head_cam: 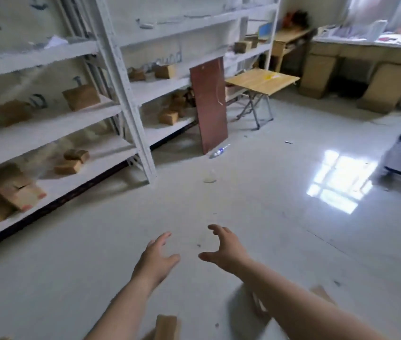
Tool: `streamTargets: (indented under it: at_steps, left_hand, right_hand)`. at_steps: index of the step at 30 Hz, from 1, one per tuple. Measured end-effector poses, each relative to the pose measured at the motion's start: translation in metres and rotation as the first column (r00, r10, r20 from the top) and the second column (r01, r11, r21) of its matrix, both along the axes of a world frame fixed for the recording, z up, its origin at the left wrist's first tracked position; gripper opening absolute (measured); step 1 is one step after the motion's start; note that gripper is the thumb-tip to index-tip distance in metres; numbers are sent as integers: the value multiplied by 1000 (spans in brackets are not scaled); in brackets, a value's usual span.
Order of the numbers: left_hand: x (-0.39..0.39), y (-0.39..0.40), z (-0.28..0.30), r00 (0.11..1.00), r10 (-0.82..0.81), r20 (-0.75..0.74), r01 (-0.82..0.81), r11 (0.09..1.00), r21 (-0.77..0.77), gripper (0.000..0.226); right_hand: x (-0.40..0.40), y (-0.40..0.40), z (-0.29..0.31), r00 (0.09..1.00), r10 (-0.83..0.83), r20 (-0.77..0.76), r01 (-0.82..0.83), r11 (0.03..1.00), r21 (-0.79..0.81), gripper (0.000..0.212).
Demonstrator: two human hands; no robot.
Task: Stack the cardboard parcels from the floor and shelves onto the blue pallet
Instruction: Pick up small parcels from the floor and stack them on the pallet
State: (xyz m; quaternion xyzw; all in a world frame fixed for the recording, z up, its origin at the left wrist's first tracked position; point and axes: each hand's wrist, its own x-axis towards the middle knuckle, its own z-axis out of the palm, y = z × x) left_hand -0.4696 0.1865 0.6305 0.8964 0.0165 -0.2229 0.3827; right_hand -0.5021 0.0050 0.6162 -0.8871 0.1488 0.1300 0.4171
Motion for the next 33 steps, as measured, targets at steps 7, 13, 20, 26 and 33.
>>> streamTargets:
  at_steps: [7,13,20,26,33]
  left_hand:
    - [43,-141,-31,922,-375,-95,378,926,10,65]
    - [77,-222,-106,806,-559,-194,563,826,-37,64]
    - [86,-272,-282,690,-602,-402,651,759,-19,66]
    - [113,-294,-466,711,-555,-433,652,751,108,66]
    - [112,-327,-646,715,-542,-442,647,752,126,77]
  right_hand:
    - [-25,-105,-42,923,-363,-128,367,930,12,81]
    - [-21,-160,-106,788,-558,-262,570,821,-32,86]
    - [-16,-206,-266,662,-606,-441,634,767,-101,90]
    - [-16,-214,-454,554,-613,-563,676,726,-125,99]
    - [-25,-210,-634,453,-640,-621,699,687,-198,121]
